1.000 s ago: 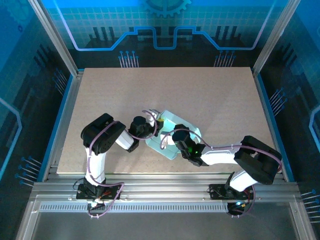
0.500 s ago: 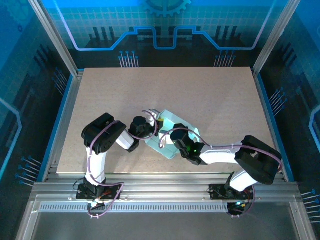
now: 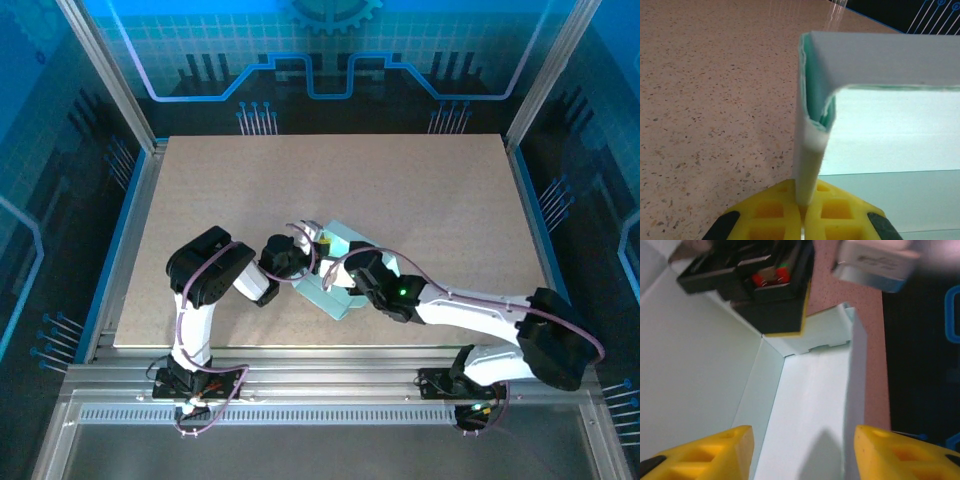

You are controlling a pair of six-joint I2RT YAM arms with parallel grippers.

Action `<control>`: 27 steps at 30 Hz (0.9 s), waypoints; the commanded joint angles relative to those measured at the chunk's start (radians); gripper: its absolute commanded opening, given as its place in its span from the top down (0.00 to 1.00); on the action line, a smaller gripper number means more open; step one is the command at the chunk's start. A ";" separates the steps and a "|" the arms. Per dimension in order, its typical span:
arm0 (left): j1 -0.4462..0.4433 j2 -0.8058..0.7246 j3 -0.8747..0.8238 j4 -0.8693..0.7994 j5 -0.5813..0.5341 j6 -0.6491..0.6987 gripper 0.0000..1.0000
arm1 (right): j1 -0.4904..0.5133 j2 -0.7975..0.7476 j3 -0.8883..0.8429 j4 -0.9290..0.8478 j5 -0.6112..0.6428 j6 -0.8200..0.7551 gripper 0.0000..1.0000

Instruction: Fold the paper box

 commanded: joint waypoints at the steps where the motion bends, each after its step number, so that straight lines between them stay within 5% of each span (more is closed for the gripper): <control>1: -0.004 0.004 -0.013 0.046 0.022 0.022 1.00 | -0.044 -0.084 0.084 -0.134 -0.136 0.203 0.41; 7: -0.004 0.004 -0.015 0.043 0.023 0.032 1.00 | -0.291 -0.145 0.223 -0.205 -0.449 0.704 0.35; 14: -0.007 0.012 -0.034 0.048 -0.003 0.073 1.00 | -0.495 0.143 0.502 -0.406 -0.637 1.250 0.32; 19: -0.020 0.006 -0.043 0.042 -0.028 0.106 1.00 | -0.504 0.351 0.631 -0.444 -0.802 1.376 0.34; 27: -0.029 0.009 -0.036 0.012 -0.046 0.135 1.00 | -0.488 0.468 0.585 -0.278 -0.974 1.456 0.35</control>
